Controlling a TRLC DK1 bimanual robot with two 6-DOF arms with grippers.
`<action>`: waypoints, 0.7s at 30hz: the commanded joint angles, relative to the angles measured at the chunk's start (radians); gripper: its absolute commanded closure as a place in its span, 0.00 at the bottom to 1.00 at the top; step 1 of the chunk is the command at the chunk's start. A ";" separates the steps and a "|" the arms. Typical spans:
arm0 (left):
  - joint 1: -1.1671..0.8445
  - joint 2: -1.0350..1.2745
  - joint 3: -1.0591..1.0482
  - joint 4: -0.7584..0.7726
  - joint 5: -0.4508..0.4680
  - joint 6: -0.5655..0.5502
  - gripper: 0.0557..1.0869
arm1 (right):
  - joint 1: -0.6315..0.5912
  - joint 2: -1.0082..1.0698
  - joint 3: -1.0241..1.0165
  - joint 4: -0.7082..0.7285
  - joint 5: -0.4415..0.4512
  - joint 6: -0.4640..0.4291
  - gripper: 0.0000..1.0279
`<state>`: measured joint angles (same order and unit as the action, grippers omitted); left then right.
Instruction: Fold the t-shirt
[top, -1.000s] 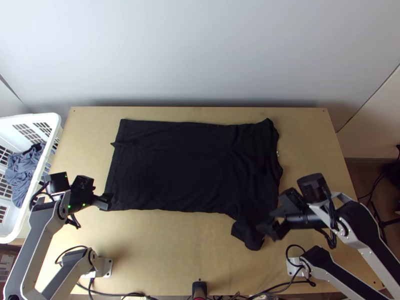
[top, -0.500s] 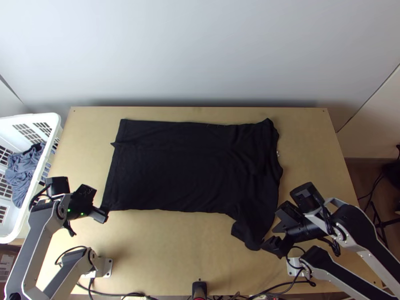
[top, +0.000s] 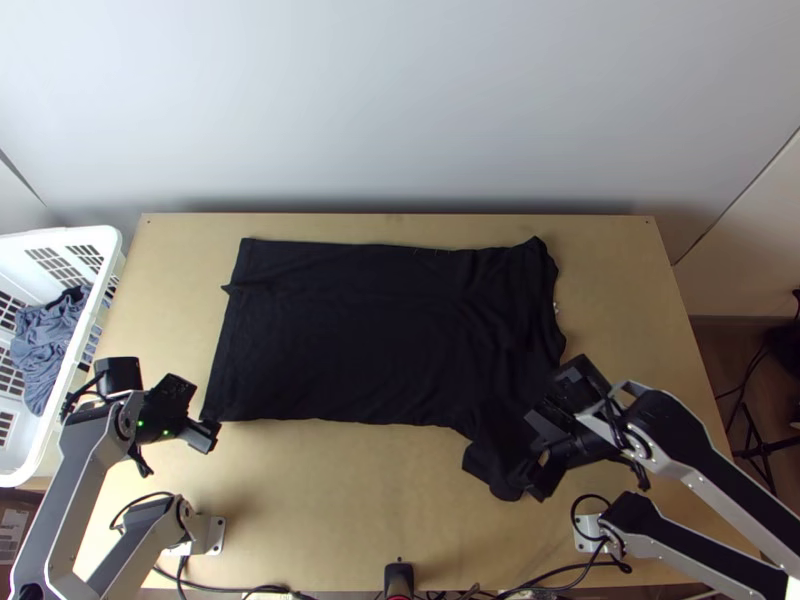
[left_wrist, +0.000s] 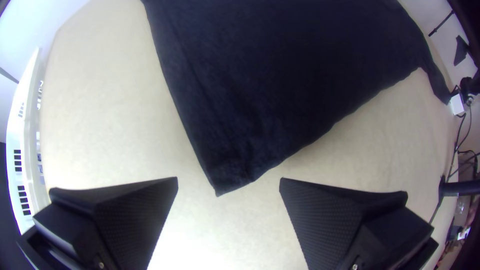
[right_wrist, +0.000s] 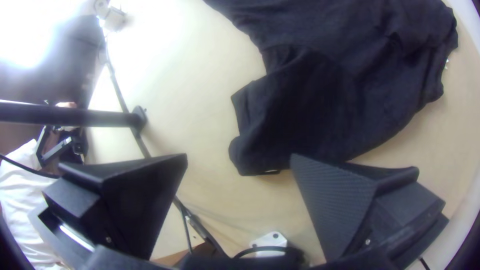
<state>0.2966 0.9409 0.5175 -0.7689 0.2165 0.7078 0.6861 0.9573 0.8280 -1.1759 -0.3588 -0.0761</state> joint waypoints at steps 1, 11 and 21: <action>-0.007 0.004 -0.025 0.017 0.000 0.002 0.05 | -0.013 0.080 0.014 0.068 0.046 -0.050 0.07; -0.017 0.019 -0.034 0.059 0.001 -0.044 0.10 | -0.011 0.104 0.016 0.104 0.046 -0.045 0.11; -0.060 0.110 -0.028 0.149 0.000 -0.142 0.09 | -0.011 0.109 -0.010 0.125 0.054 -0.040 0.11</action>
<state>0.2577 0.9997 0.4870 -0.6598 0.2165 0.6159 0.6746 1.0603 0.8326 -1.0660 -0.3130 -0.1207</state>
